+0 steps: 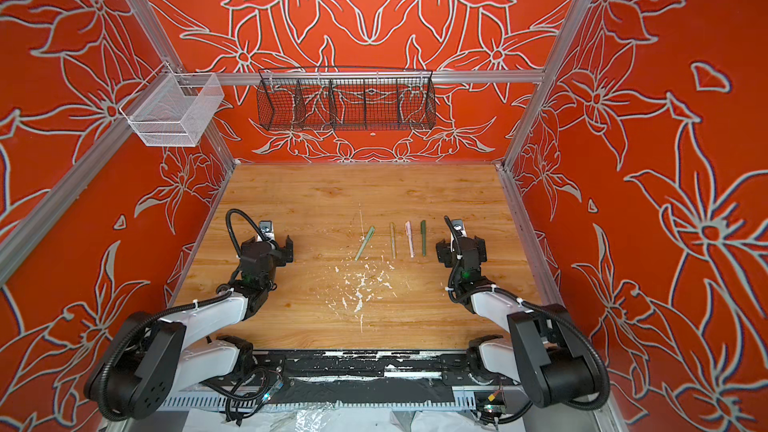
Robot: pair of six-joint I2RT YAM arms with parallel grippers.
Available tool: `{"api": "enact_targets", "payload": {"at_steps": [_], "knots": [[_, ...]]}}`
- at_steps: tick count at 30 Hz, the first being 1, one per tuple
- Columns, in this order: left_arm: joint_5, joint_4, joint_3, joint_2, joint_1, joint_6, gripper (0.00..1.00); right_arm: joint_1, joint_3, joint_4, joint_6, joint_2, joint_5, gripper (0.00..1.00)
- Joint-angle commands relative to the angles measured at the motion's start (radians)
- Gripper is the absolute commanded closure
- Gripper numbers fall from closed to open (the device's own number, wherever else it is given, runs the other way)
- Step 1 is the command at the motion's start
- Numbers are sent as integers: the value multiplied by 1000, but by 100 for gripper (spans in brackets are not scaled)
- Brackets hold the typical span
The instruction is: Insert the pens into the pen caps
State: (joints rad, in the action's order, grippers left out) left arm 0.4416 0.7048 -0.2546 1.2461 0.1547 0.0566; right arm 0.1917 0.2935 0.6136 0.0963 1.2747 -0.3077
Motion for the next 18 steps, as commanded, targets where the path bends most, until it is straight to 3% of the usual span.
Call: {"api": "enact_targets", "payload": {"at_steps": [1,3,5,7,9,12,15,17,18], "knots": [[-114,262,83,107,-65,-65,3,-15,-6,207,0,66,38,2],[-145,358,90,158,-76,-51,3,-29,-21,302,-17,115,20,2],[-197,215,36,129,-85,-50,3,-43,10,190,-31,86,40,3],[-317,71,-39,137,-120,-36,3,-65,32,187,-48,116,66,3],[-361,45,-63,151,-154,-60,3,-102,68,114,-79,123,109,3],[-377,34,-66,149,-176,-74,3,-142,63,124,-110,129,150,3],[-375,33,-66,148,-175,-74,3,-144,-22,330,-135,170,77,3],[-374,37,-64,148,-176,-74,3,-144,0,211,-148,125,57,3],[-374,35,-65,148,-175,-74,3,-142,-5,260,-141,150,57,3]]}}
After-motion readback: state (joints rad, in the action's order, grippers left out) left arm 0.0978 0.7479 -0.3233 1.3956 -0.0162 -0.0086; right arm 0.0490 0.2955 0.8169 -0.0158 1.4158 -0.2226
